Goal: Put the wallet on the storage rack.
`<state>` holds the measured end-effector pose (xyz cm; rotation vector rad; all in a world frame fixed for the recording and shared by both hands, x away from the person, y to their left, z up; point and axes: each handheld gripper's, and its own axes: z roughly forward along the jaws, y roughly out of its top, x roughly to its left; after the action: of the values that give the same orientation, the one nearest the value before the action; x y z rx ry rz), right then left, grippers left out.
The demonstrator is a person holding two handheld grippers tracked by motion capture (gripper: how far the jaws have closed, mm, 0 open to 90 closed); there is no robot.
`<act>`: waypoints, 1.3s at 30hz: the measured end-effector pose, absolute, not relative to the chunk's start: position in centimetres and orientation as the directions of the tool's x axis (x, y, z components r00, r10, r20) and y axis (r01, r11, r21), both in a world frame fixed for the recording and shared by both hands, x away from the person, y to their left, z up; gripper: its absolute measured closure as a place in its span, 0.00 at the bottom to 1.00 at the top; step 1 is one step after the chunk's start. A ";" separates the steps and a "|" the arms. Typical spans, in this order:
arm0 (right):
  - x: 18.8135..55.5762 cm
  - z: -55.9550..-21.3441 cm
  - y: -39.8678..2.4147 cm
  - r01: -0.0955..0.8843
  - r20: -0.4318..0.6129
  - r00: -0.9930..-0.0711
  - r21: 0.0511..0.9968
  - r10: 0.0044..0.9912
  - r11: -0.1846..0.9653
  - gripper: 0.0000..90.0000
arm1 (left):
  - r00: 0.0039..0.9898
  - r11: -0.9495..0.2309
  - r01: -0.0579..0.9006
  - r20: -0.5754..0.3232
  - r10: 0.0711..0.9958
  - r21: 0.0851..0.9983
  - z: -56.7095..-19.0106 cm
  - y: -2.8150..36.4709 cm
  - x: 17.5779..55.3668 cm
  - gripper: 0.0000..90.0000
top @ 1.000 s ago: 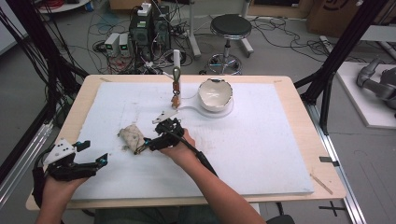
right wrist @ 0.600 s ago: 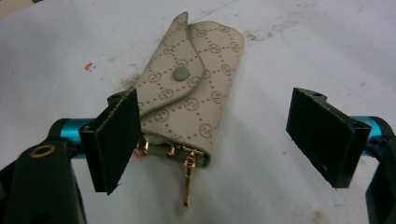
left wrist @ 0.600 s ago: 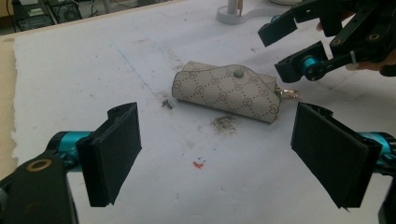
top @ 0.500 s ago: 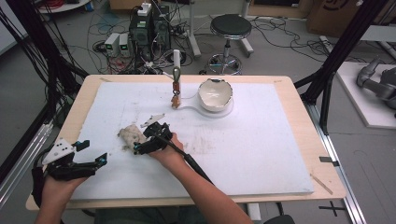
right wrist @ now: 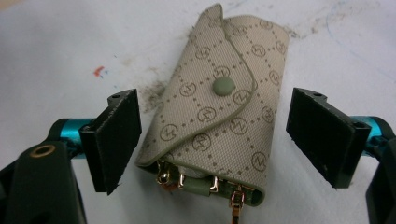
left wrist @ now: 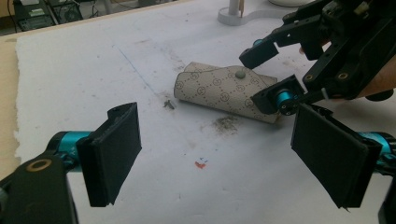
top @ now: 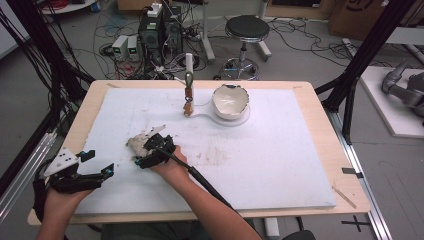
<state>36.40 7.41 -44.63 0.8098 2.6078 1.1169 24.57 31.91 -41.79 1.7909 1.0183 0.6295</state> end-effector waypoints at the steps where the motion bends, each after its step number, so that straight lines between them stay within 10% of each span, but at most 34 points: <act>1: 36.4 -44.9 7.5 0.418 0.041 -0.828 0.709 0.560 0.567 0.20 | 0.521 -0.204 0.366 -0.018 0.853 0.908 -41.8 31.9 24.6 0.18; 39: 36.3 -42.5 3.6 0.373 0.001 -0.839 0.728 0.544 0.575 0.41 | 0.537 -0.218 0.368 -0.015 0.844 0.904 -41.9 31.2 25.1 0.18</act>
<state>36.28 3.61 -42.54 0.7647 2.5841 1.1164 25.09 31.23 -41.90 1.8080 1.0037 0.6170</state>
